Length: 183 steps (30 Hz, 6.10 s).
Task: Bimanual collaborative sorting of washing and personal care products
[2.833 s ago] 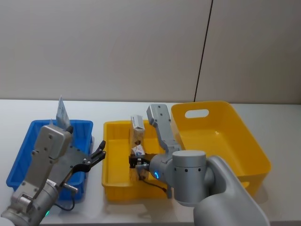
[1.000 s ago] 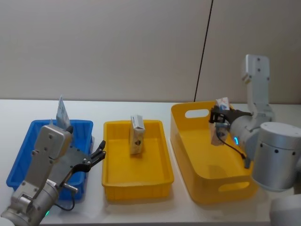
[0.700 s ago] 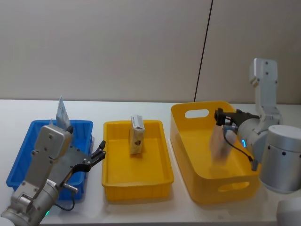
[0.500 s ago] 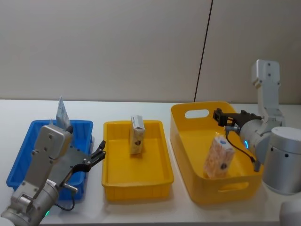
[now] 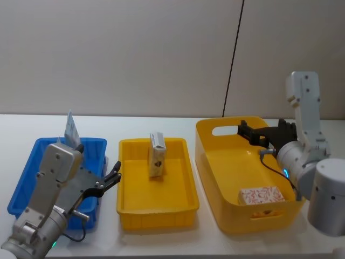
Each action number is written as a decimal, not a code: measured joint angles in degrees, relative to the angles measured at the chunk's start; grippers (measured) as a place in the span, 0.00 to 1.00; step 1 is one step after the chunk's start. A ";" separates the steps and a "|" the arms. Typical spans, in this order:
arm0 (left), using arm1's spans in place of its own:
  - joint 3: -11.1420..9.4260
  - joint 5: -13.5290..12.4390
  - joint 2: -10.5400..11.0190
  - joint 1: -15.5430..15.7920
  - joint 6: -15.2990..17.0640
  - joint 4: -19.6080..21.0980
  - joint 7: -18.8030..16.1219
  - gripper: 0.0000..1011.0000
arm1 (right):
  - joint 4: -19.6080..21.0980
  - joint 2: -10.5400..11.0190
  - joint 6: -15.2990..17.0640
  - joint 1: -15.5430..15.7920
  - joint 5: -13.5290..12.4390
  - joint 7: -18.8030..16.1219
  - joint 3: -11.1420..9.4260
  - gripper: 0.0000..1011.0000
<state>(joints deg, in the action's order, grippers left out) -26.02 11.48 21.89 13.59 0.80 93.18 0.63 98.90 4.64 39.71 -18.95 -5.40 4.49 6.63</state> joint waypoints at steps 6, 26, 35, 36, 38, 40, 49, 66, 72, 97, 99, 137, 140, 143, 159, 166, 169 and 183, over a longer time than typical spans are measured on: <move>0.00 0.00 0.00 0.00 0.00 0.00 0.00 0.99 | 0.65 3.21 -6.71 2.20 1.68 -3.15 2.09 0.99; 0.30 -0.07 -0.25 -0.03 0.18 -0.09 -0.25 0.99 | 1.30 9.20 -23.18 10.22 5.58 -7.78 5.90 0.99; 1.35 -0.47 -1.22 0.06 2.02 -0.60 -1.98 0.99 | 1.36 9.89 -25.30 11.38 6.02 -8.33 6.26 0.99; 1.45 -0.52 -1.32 0.10 2.18 -0.69 -2.15 0.99 | 1.36 9.94 -25.44 11.46 6.04 -8.35 6.29 0.99; 1.71 -0.62 -1.56 0.21 2.59 -0.91 -2.58 0.99 | 1.37 10.06 -25.81 11.65 6.08 -8.46 6.33 0.99; 2.17 -0.76 -1.99 0.40 3.35 -1.40 -3.41 0.99 | 1.37 10.12 -26.00 11.76 6.11 -8.53 6.37 0.99; 3.87 -1.08 -3.32 0.86 4.96 -2.92 -5.93 0.99 | 1.37 10.37 -26.78 12.20 6.28 -8.71 6.50 0.99; 7.13 1.26 -6.15 2.34 6.95 -8.18 -6.66 0.99 | 1.36 10.53 -27.35 12.49 6.42 -8.84 6.60 0.99; 7.82 2.70 -7.39 3.65 6.96 -11.45 -5.18 0.99 | 1.36 10.56 -27.42 12.52 6.42 -8.87 6.60 0.99; 8.65 3.08 -10.90 8.42 5.07 -21.48 -3.32 0.50 | 1.36 10.59 -27.52 12.58 6.41 -8.86 6.59 0.99; 8.69 2.84 -11.06 8.67 4.91 -21.92 -3.23 0.42 | 1.36 10.59 -27.52 12.58 6.41 -8.86 6.60 0.99; 8.05 5.25 -8.64 11.36 -0.01 -11.74 11.65 0.23 | 0.98 10.90 -27.87 12.06 5.83 -11.00 6.77 0.99; 7.72 5.96 -8.93 12.17 -0.55 -11.70 13.55 0.23 | 0.68 11.14 -28.06 11.66 5.33 -12.43 6.95 0.99; 7.45 6.48 -9.14 12.78 -0.93 -11.71 14.79 0.23 | 0.27 11.45 -28.27 11.11 4.78 -13.99 7.20 0.99; 4.98 9.10 -10.18 16.21 -2.88 -13.02 21.16 0.23 | -2.14 13.43 -29.44 7.19 1.94 -22.51 9.46 0.99; 4.03 9.72 -10.25 17.00 -3.24 -13.29 22.76 0.23 | -3.18 14.35 -29.94 5.17 0.99 -25.64 10.52 0.99; 3.71 9.93 -10.26 17.22 -3.30 -13.33 23.22 0.23 | -3.66 14.67 -30.19 4.33 0.66 -26.66 10.88 0.99; 2.89 10.43 -10.26 17.80 -3.51 -13.45 24.37 0.23 | -7.18 15.31 -32.17 -0.50 -0.73 -30.76 12.64 0.99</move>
<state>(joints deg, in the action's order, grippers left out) -23.13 21.91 11.63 31.39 -2.72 79.73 25.00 91.72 19.95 7.54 -19.45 -6.13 -26.27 19.27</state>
